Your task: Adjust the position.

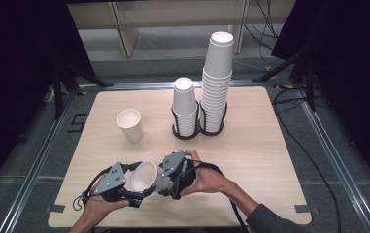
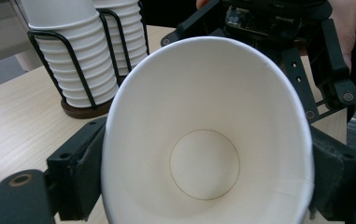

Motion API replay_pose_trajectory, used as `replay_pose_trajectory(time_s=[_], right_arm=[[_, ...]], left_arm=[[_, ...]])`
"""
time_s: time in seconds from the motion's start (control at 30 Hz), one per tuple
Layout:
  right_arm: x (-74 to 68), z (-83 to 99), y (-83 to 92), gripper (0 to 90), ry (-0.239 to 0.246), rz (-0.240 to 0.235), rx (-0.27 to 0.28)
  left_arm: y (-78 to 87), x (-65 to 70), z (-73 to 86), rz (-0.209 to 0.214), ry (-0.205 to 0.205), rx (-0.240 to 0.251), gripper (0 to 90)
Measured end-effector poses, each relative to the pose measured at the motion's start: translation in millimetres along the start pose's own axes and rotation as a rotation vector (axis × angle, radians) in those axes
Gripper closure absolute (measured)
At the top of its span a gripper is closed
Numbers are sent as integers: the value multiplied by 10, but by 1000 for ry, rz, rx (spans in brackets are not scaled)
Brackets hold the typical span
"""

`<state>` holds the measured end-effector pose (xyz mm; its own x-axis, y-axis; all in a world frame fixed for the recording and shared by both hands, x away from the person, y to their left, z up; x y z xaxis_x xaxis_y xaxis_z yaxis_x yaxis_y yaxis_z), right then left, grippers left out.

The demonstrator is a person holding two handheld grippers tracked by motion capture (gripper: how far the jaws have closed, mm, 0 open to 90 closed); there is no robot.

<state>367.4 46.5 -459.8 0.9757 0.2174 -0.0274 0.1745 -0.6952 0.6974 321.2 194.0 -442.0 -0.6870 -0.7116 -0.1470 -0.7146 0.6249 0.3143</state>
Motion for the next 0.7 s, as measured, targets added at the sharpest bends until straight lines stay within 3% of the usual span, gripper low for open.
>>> replay_pose_trajectory(time_s=[0.2, 0.23, 0.4, 0.53, 0.7], right_arm=[[4, -11, -53, 229, 24, -20, 12], [-24, -16, -47, 233, -2, -31, 24], [-23, -62, 8, 236, -23, -59, 136], [-20, -113, 39, 237, -53, -74, 242], [5, -128, 53, 236, -62, -72, 281]], left_arm=[[19, 3, -16, 16, 7, 19, 132], [19, -1, -27, 20, 37, 46, 120], [43, -58, -66, 2, 139, 155, 65], [20, -67, -54, 5, 249, 200, 34], [33, -81, -76, -10, 255, 218, 44]])
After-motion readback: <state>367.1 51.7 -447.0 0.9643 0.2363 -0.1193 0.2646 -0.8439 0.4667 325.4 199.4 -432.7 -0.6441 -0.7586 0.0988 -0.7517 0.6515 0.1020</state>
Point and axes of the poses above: each handheld gripper's, and its own axes: y roughly backward along the jaws, z roughly out of its underside, x roughly to its right, the point moved 5 cm from there along -y, roughly forward along the jaws, and after that the axes turned 13 degrees about -z, right-handed, at the moved point
